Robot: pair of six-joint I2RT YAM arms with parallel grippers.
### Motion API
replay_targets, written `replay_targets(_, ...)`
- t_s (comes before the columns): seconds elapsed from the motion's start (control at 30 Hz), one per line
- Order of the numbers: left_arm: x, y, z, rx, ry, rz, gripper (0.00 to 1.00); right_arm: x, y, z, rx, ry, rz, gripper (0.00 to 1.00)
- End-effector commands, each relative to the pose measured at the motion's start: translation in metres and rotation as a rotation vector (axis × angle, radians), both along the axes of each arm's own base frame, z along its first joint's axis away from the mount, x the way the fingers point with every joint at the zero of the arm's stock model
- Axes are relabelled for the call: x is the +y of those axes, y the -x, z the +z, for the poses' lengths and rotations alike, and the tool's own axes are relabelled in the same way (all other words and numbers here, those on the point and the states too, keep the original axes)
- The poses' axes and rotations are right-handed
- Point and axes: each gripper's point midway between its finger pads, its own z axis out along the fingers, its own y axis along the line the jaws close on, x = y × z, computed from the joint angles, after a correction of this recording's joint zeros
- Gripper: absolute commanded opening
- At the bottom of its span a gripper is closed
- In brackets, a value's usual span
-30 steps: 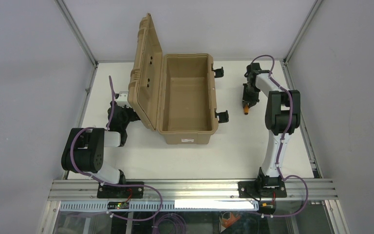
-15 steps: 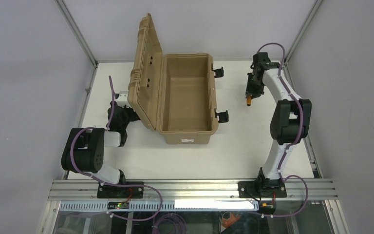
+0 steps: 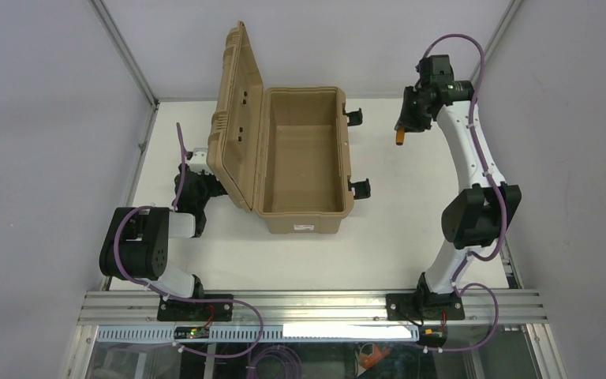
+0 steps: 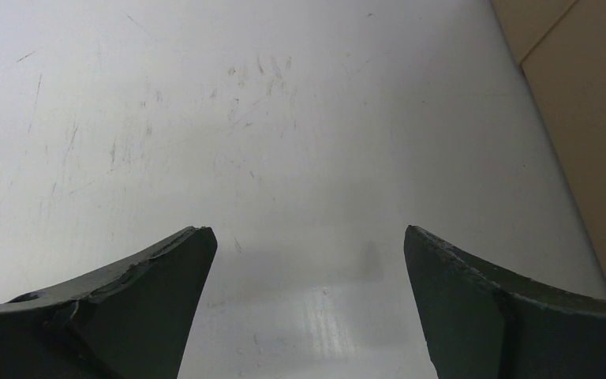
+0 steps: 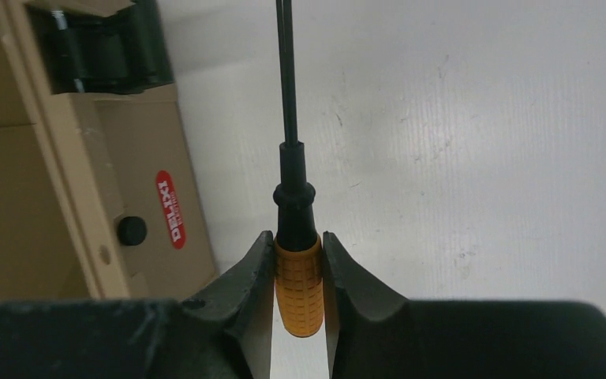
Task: Put the screwdriver in the bin
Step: Pick up the screwdriver from the center of the board, then place the screwdriver in the bin.
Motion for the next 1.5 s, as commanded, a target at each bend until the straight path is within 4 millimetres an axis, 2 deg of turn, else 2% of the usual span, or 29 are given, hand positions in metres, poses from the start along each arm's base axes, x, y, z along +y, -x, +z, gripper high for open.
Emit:
replay_targets(0.0, -0.002, -0.003, 0.016, -0.055, 0.018, -0.014, 0.99, 0.023, 0.012, 0.059, -0.11, -0.066, 0.03, 0.0)
replay_targets(0.3, -0.002, -0.003, 0.016, -0.056, 0.017, -0.012, 0.99, 0.072, 0.017, 0.104, -0.19, -0.124, 0.117, 0.0)
replay_targets(0.53, -0.002, -0.003, 0.017, -0.057, 0.018, -0.013, 0.99, 0.116, 0.019, 0.12, -0.215, -0.158, 0.194, 0.0)
replay_targets(0.73, -0.002, -0.003, 0.017, -0.056, 0.018, -0.014, 0.99, 0.155, 0.021, 0.123, -0.221, -0.191, 0.246, 0.0)
replay_targets(0.93, -0.002, -0.003, 0.016, -0.056, 0.017, -0.013, 0.99, 0.186, 0.019, 0.112, -0.204, -0.193, 0.283, 0.0)
replay_targets(1.07, -0.002, -0.003, 0.016, -0.056, 0.017, -0.013, 0.99, 0.203, 0.015, 0.096, -0.179, -0.185, 0.291, 0.0)
replay_targets(1.23, -0.002, -0.003, 0.016, -0.055, 0.017, -0.012, 0.99, 0.212, 0.006, 0.067, -0.135, -0.136, 0.263, 0.0)
replay_targets(1.47, -0.002, -0.003, 0.016, -0.056, 0.017, -0.012, 0.99, 0.229, 0.004, 0.019, -0.046, -0.115, 0.225, 0.0)
